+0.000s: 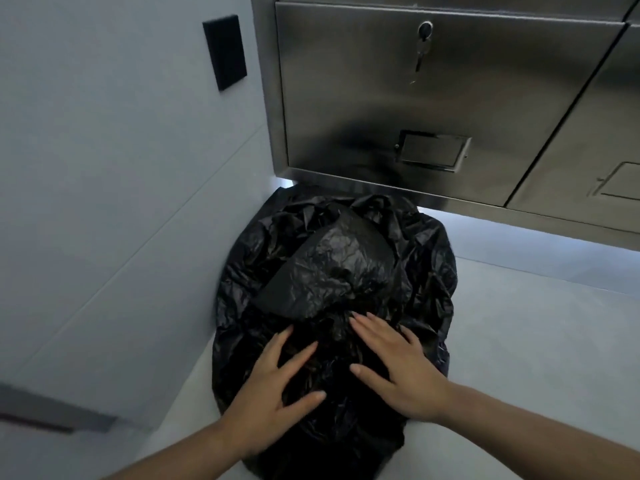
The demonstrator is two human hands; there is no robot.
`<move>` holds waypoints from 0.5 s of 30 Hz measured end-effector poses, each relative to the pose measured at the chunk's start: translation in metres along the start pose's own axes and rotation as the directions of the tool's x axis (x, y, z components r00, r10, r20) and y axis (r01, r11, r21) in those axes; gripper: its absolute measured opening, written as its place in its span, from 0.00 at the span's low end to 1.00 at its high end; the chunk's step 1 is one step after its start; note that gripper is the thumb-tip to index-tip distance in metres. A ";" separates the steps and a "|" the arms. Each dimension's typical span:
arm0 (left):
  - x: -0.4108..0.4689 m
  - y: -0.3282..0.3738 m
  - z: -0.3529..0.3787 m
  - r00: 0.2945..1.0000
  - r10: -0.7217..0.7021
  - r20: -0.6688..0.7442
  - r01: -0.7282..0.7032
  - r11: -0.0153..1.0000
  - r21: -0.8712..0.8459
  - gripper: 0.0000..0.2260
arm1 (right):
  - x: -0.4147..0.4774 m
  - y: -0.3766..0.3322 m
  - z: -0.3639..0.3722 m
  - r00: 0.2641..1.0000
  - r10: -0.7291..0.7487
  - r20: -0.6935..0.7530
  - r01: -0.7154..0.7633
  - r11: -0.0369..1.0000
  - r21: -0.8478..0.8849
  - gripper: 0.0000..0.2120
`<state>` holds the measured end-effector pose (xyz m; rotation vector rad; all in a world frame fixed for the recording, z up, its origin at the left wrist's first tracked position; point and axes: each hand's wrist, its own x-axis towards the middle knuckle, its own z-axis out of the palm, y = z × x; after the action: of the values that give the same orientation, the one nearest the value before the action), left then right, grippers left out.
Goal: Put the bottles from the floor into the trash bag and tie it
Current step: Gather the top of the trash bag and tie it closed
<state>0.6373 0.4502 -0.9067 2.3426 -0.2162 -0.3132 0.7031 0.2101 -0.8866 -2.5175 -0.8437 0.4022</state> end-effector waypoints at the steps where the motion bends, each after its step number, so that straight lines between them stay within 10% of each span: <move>1: 0.000 -0.001 0.002 1.000 -0.010 0.019 0.010 1.000 -0.010 0.32 | 0.000 0.001 0.002 1.000 -0.010 0.023 0.011 1.000 -0.017 0.33; 9: 0.017 -0.002 0.020 0.968 -0.120 -0.220 0.139 0.988 0.073 0.42 | 0.017 0.013 0.010 1.000 0.009 -0.012 -0.010 0.999 -0.049 0.36; 15: 0.015 -0.008 0.015 0.970 -0.142 -0.197 0.162 0.983 0.090 0.30 | 0.016 0.021 0.011 0.999 0.026 -0.019 -0.026 1.000 0.010 0.31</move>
<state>0.6475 0.4421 -0.9246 2.4817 0.0409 -0.1533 0.7215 0.2086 -0.9084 -2.5214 -0.8007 0.3897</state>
